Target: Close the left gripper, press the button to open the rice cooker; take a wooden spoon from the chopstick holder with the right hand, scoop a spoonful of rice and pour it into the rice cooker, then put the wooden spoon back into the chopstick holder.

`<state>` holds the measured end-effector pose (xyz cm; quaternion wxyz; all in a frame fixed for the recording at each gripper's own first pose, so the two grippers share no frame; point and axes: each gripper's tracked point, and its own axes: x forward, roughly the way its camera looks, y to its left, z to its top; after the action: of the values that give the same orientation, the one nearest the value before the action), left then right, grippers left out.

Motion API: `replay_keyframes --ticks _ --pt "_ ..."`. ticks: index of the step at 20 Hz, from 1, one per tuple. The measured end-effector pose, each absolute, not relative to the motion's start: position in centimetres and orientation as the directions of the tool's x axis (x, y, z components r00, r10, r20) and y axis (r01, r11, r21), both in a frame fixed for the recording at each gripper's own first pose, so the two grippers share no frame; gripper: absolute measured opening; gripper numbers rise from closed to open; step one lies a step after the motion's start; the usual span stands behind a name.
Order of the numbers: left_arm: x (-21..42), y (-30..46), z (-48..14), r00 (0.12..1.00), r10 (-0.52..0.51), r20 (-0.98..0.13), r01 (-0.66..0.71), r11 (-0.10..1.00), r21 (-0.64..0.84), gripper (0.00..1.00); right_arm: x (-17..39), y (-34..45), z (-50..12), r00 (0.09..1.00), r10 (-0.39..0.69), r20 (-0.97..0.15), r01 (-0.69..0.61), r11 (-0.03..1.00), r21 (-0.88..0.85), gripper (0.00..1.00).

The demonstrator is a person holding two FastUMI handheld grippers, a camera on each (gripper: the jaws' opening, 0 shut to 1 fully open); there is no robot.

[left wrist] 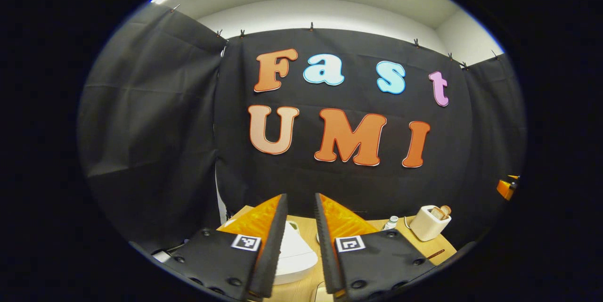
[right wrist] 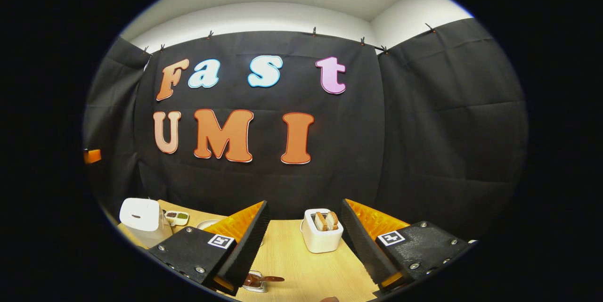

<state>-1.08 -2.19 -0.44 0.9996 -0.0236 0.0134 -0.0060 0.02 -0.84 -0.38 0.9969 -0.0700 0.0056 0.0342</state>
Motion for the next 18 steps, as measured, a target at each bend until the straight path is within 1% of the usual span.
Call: replay_keyframes --ticks 2,3,4,5,6,7,8,10,11,12,13,14,18 --pt "-1.1 -1.9 -0.5 1.000 -0.016 -0.027 0.015 0.999 -0.044 0.16 0.1 -0.8 -0.4 0.998 0.068 -0.015 -0.069 0.987 -0.146 0.95" --pt "-0.9 -1.7 -0.9 0.999 -0.011 -0.030 0.010 0.999 -0.033 0.11 0.2 -0.8 -0.4 0.998 0.066 -0.016 -0.067 0.987 -0.147 1.00" --pt "-1.8 -1.3 -0.6 0.999 -0.004 -0.031 0.003 1.000 -0.030 0.05 0.2 -0.9 -0.3 0.998 0.066 -0.017 -0.068 0.987 -0.147 1.00" --pt "-0.8 -1.3 -0.8 0.999 -0.012 -0.035 0.011 1.000 -0.027 0.05 0.3 -0.9 -0.3 0.998 0.066 -0.018 -0.067 0.987 -0.147 0.95" --pt "-1.0 -1.3 -0.6 0.999 -0.011 -0.039 0.010 1.000 -0.016 0.05 0.4 -0.8 -0.3 0.998 0.065 -0.020 -0.067 0.987 -0.146 0.95" --pt "-0.7 -1.3 -1.0 0.999 -0.013 -0.048 0.013 1.000 0.003 0.04 0.5 -0.8 -0.5 0.998 0.064 -0.021 -0.066 0.987 -0.146 1.00" --pt "-0.7 -1.2 -1.3 0.998 -0.013 -0.054 0.014 1.000 0.018 0.02 0.5 -0.7 -0.6 0.998 0.062 -0.022 -0.064 0.987 -0.147 1.00" --pt "0.1 -1.7 -1.8 0.997 -0.035 -0.074 0.036 0.999 0.008 0.05 0.7 -0.6 -0.7 0.998 0.061 -0.027 -0.064 0.987 -0.150 1.00" --pt "0.6 -1.9 -2.2 0.995 -0.043 -0.089 0.043 0.999 0.003 0.05 0.9 -0.5 -1.0 0.998 0.061 -0.031 -0.065 0.986 -0.152 0.95" --pt "1.1 -1.9 -3.0 0.993 -0.050 -0.106 0.050 0.999 -0.001 0.05 0.9 -0.4 -1.2 0.997 0.061 -0.036 -0.066 0.986 -0.152 0.95" --pt "1.7 -1.9 -3.5 0.992 -0.057 -0.117 0.057 0.998 -0.009 0.05 0.9 -0.3 -1.4 0.997 0.062 -0.042 -0.068 0.986 -0.151 1.00" --pt "2.3 -2.0 -4.1 0.990 -0.064 -0.129 0.063 0.998 -0.013 0.04 1.1 -0.2 -1.5 0.997 0.061 -0.046 -0.067 0.987 -0.147 0.95" --pt "5.0 -1.4 -8.2 0.977 -0.075 -0.197 0.072 0.997 -0.022 0.04 1.4 -0.2 -2.1 0.997 0.053 -0.061 -0.062 0.988 -0.145 0.95"
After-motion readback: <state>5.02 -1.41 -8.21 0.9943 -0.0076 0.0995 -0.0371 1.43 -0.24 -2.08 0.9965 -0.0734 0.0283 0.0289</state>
